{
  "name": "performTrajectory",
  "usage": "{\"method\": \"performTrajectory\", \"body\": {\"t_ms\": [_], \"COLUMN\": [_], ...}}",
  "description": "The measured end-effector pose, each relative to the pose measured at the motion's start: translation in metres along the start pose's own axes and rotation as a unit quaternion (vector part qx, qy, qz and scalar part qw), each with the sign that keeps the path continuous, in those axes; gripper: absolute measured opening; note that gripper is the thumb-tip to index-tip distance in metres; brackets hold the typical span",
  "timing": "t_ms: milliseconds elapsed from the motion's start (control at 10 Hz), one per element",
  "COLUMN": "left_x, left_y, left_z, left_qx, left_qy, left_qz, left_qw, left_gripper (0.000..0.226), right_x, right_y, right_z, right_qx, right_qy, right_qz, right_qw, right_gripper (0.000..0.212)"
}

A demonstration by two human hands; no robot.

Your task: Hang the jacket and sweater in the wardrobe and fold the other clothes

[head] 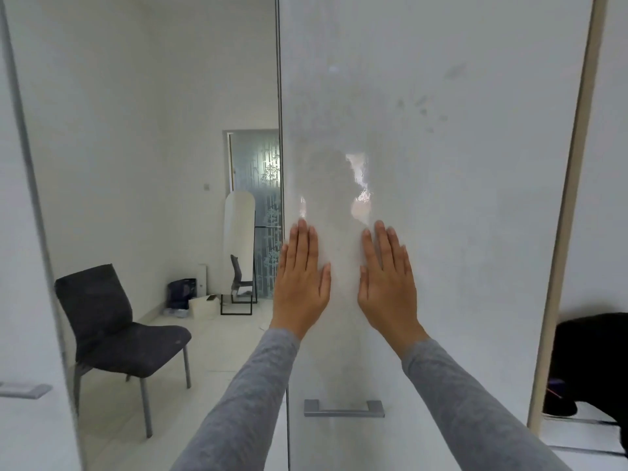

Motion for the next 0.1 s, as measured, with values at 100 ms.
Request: {"method": "performTrajectory", "body": {"t_ms": [100], "left_x": [-0.0019], "left_y": [-0.0095], "left_z": [-0.0759], "left_qx": [0.001], "left_qy": [0.043], "left_qz": [-0.078], "left_qw": [0.996], "left_gripper": [0.065], "right_x": [0.0031], "right_y": [-0.0127], "right_z": [-0.0542], "right_qx": [-0.002], "right_qy": [0.066], "right_qz": [0.046], "right_qw": [0.997], "right_gripper": [0.070]}}
Point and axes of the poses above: each hand's wrist, its own z-axis towards the middle knuckle, its own x-axis out of the palm, y = z × x, the point moved 4 cm from there along z, towards the middle knuckle, and after that the axes turned 7 degrees about x, right-handed, at the moved point
